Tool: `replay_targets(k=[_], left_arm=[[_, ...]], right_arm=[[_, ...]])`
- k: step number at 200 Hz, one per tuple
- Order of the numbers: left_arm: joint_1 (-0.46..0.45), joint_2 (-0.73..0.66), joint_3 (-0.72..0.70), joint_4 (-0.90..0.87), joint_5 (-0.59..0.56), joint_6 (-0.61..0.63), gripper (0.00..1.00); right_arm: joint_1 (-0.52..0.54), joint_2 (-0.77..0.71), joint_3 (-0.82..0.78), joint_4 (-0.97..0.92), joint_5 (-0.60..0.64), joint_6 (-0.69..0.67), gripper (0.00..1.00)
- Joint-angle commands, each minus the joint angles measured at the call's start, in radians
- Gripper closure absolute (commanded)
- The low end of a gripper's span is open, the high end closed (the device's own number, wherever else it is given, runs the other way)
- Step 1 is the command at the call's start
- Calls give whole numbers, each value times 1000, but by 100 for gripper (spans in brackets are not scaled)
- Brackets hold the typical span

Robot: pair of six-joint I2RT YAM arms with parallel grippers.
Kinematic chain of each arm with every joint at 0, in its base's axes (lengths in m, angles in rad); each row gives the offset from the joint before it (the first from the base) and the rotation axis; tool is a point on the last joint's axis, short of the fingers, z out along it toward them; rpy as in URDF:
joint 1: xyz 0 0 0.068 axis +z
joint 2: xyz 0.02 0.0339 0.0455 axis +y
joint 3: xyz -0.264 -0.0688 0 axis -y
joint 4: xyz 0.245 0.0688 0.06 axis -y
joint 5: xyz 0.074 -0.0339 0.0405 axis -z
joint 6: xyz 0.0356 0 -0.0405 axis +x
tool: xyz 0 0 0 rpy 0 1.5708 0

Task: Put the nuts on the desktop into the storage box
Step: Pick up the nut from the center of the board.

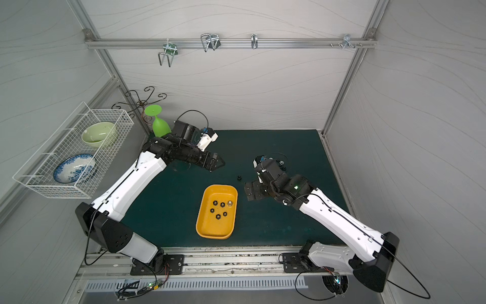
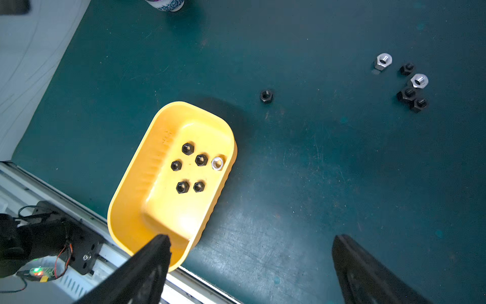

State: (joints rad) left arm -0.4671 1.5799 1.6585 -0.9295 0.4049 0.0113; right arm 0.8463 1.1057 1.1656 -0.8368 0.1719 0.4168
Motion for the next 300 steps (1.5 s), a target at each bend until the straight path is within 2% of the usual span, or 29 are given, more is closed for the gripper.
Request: replay_targets(k=[1,26,52,86,129,144,172,232,300], left_arm=[[-48,53,63,1,-105,-14,1],[-105,131,102,4,-213,7,1],[-155,240,176,-14,-302,41,1],[-178,365,270,-29,-305,43,1],[-192,484,323,-50,-314,43,2],[-194,521,330,-51,-317,57,6],[-193,581,337,-47,-354,60,7],[-194,703,414,-80,-331,57,7],[-194,774,455,-112,-299,48,11]], right_arm=[[-68,-80,-58,19,-150,-52,1],[-134,-174,-142,60,-218,-66,1],[-149,-253,-234,104,-201,-77,1],[-150,-333,-396,231,-201,-51,1],[-150,-420,-512,341,-206,-74,1],[-151,-438,-541,359,-195,-78,1],[-154,-420,-570,370,-185,-76,1],[-157,-379,-605,430,-212,-79,1],[-159,-316,-677,610,-189,-201,1]])
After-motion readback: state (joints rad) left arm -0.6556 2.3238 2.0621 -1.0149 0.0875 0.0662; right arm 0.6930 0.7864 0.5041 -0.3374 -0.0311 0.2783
